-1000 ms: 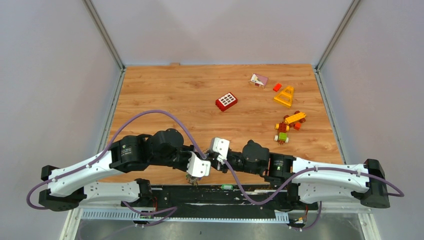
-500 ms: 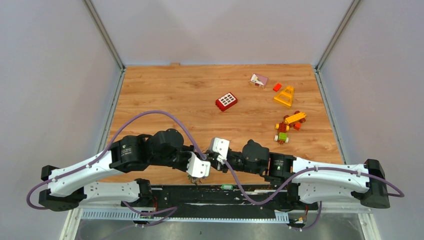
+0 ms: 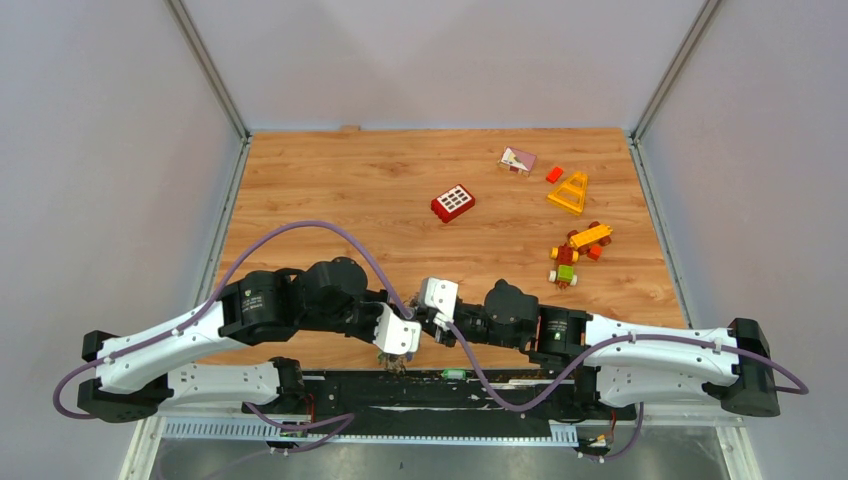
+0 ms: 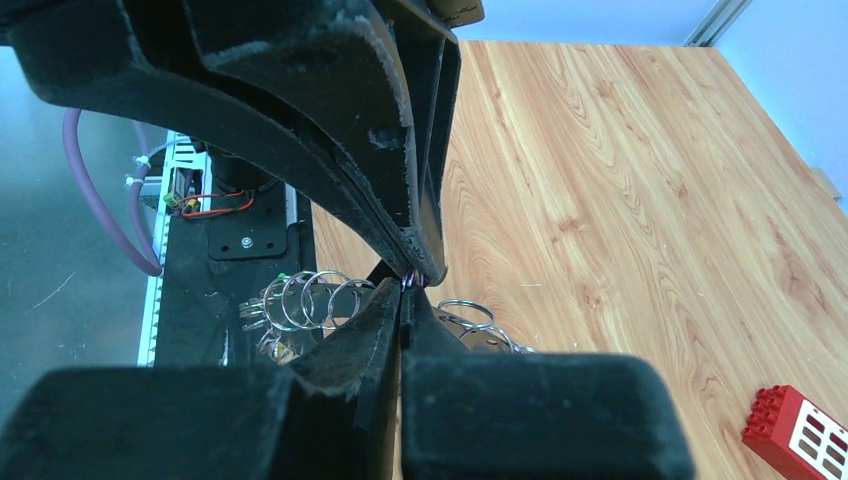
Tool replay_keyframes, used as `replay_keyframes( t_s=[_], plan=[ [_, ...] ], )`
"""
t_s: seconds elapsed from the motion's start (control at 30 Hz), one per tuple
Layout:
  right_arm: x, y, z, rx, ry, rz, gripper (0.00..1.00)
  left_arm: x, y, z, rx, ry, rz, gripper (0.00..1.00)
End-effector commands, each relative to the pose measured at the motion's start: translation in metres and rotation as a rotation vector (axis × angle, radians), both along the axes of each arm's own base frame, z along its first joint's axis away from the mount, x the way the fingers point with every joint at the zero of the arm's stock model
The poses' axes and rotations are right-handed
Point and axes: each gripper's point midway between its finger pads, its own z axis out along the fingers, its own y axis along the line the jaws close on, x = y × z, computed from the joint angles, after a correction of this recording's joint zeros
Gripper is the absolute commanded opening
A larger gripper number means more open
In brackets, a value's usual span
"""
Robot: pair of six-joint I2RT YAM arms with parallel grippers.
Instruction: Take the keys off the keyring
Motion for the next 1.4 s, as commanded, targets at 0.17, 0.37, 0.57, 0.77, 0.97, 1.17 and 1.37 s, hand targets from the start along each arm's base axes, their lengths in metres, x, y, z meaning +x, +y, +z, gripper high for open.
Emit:
replay_keyframes(
  t_s=[0.17,0.37,0.57,0.77,0.97,1.17,1.37],
  plan=[
    [0.005,-0.009,0.038,0.141,-0.091,-0.016,0.00,-0.001,-0.004,0.040,-0.189,-0.034,0.010,0.21],
    [-0.008,-0.019,0.051,0.218,-0.147,0.047,0.00,-0.006,-0.002,0.053,-0.312,-0.021,0.023,0.38],
    [-0.013,-0.022,0.053,0.246,-0.185,0.080,0.00,-0.013,-0.005,0.064,-0.444,0.018,0.026,0.41],
    [-0.017,-0.026,0.060,0.287,-0.207,0.092,0.00,-0.020,-0.013,0.060,-0.525,0.080,0.019,0.44],
    [-0.018,-0.030,0.062,0.302,-0.221,0.094,0.00,-0.020,-0.019,0.060,-0.560,0.117,0.040,0.47],
    [-0.017,-0.030,0.063,0.303,-0.231,0.088,0.00,-0.019,-0.028,0.064,-0.620,0.167,0.066,0.48],
    [-0.016,-0.033,0.066,0.313,-0.236,0.081,0.00,-0.021,-0.031,0.059,-0.619,0.199,0.076,0.48]
  ],
)
